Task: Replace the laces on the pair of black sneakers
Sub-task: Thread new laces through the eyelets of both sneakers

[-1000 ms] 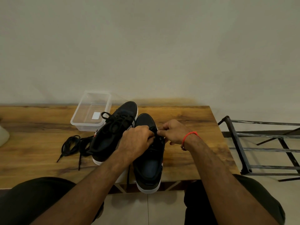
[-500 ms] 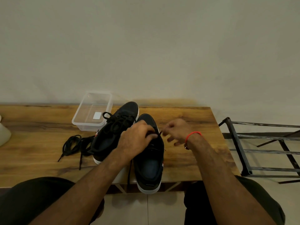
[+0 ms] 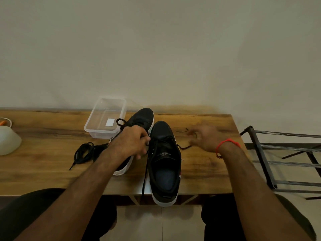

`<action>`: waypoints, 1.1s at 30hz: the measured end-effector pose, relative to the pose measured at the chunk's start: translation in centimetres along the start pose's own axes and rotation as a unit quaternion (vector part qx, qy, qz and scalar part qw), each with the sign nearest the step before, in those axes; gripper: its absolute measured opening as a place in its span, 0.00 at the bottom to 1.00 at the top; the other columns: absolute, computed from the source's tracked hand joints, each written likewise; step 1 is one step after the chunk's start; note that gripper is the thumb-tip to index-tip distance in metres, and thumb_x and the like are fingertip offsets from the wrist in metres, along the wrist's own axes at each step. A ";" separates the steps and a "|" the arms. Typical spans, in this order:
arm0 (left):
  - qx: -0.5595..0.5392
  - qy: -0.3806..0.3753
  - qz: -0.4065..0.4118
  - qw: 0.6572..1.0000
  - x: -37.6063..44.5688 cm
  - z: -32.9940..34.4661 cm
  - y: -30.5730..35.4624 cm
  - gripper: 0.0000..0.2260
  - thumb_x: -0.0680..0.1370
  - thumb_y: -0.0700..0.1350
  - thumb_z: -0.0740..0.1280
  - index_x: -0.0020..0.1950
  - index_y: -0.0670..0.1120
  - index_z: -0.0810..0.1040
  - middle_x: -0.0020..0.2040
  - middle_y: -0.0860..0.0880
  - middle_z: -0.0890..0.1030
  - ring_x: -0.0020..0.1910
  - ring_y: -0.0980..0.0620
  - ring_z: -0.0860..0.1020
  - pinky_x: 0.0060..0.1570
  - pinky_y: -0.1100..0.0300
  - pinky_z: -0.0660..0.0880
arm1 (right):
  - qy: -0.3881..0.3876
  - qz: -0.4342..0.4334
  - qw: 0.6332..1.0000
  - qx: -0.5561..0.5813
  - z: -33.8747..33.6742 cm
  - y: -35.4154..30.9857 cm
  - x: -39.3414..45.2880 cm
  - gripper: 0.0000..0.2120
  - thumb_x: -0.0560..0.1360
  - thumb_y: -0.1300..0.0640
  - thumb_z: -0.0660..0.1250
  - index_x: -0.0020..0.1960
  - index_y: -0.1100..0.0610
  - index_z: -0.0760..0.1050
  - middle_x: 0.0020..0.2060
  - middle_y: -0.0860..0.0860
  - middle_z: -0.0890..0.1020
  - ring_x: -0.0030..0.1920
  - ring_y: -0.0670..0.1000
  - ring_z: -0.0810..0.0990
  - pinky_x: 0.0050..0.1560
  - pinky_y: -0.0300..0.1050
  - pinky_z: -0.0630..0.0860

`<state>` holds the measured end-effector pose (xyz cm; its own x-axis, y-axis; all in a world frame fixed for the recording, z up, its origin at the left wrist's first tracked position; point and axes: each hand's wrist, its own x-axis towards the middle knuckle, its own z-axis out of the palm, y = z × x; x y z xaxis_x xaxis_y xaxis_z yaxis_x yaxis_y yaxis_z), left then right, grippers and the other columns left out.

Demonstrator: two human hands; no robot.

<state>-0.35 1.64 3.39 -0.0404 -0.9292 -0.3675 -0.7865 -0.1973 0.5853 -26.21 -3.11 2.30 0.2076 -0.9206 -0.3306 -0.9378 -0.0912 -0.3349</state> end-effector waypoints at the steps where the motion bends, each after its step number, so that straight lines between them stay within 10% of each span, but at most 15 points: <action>1: 0.014 -0.024 -0.005 1.000 -0.1 0.3 0.1 0.07 0.84 0.48 0.64 0.55 0.47 0.79 0.39 0.49 0.85 0.21 0.60 0.77 0.32 0.64 0.73 | -0.057 -0.030 0.998 -0.002 0.5 -1.0 -0.1 0.13 0.77 0.50 0.71 0.61 0.48 0.79 0.61 0.49 0.78 0.62 0.52 0.75 0.64 0.49 0.72; 6: 0.061 -0.051 -0.005 0.997 -0.1 1.9 0.2 0.05 0.83 0.48 0.65 0.56 0.49 0.78 0.44 0.52 0.81 0.22 0.60 0.78 0.31 0.67 0.73 | -0.070 -0.058 0.996 0.001 2.3 -3.4 0.0 0.04 0.80 0.56 0.66 0.51 0.55 0.79 0.50 0.51 0.83 0.51 0.52 0.79 0.48 0.44 0.73; 16: 0.112 0.034 -0.031 0.993 0.0 0.5 -0.8 0.07 0.81 0.49 0.66 0.45 0.48 0.76 0.32 0.50 0.81 0.29 0.55 0.79 0.34 0.60 0.74 | -0.035 0.109 0.993 -0.030 -2.0 3.1 -0.5 0.11 0.77 0.59 0.68 0.37 0.53 0.73 0.37 0.53 0.77 0.45 0.57 0.77 0.48 0.51 0.77; 22: 0.105 0.020 0.010 0.994 0.1 1.3 -0.3 0.03 0.81 0.50 0.67 0.52 0.53 0.78 0.48 0.53 0.81 0.45 0.53 0.79 0.53 0.50 0.81 | -0.071 -0.005 0.997 0.026 -1.1 0.7 -1.0 0.15 0.79 0.53 0.69 0.65 0.52 0.76 0.60 0.48 0.75 0.64 0.51 0.73 0.63 0.45 0.70; 33: 0.099 -0.014 0.025 0.995 0.4 1.7 -0.8 0.03 0.82 0.51 0.66 0.51 0.53 0.78 0.48 0.52 0.81 0.38 0.56 0.78 0.51 0.50 0.81 | -0.073 -0.094 0.993 0.026 1.8 -3.3 0.3 0.03 0.81 0.56 0.66 0.51 0.53 0.79 0.47 0.47 0.81 0.49 0.48 0.78 0.49 0.41 0.72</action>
<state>-0.76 1.98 1.52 -0.0973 -0.9265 -0.3634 -0.8892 -0.0831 0.4499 -22.59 -2.36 1.72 0.4194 -0.8236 -0.3817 -0.8639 -0.2328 -0.4467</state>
